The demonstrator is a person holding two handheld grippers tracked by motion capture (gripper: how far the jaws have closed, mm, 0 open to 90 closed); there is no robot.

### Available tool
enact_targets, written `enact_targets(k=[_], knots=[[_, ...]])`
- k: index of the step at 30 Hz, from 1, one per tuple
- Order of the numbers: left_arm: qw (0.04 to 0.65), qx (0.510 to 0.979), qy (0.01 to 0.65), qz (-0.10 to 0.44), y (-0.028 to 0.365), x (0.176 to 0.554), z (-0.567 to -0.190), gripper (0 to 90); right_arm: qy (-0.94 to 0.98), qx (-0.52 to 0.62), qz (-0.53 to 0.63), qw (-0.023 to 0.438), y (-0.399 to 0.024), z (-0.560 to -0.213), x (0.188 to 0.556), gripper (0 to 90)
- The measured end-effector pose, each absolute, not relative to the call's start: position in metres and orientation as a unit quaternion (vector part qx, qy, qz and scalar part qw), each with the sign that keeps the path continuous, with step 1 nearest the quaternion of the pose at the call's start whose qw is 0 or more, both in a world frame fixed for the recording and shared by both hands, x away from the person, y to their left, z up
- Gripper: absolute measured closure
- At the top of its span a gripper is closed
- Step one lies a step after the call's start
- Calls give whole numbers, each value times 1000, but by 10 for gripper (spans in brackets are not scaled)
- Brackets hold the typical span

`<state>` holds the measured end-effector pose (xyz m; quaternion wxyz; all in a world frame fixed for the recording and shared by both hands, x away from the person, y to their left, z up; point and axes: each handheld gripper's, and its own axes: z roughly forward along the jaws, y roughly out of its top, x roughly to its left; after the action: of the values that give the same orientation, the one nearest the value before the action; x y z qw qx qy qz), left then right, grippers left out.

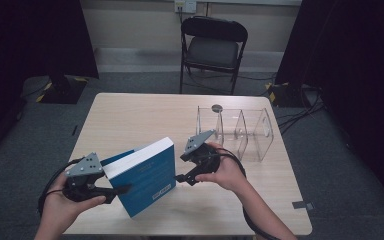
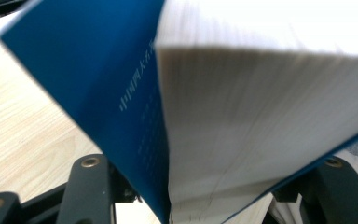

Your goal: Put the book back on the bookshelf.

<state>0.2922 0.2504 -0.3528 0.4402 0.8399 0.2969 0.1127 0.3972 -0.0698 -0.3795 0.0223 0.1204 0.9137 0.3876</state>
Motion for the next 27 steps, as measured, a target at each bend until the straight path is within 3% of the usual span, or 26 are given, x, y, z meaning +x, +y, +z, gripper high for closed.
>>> enact_targets(k=[27], knots=[[445, 832, 315, 105, 258, 289, -373, 362, 926, 93, 367, 16, -50, -345, 407, 253]])
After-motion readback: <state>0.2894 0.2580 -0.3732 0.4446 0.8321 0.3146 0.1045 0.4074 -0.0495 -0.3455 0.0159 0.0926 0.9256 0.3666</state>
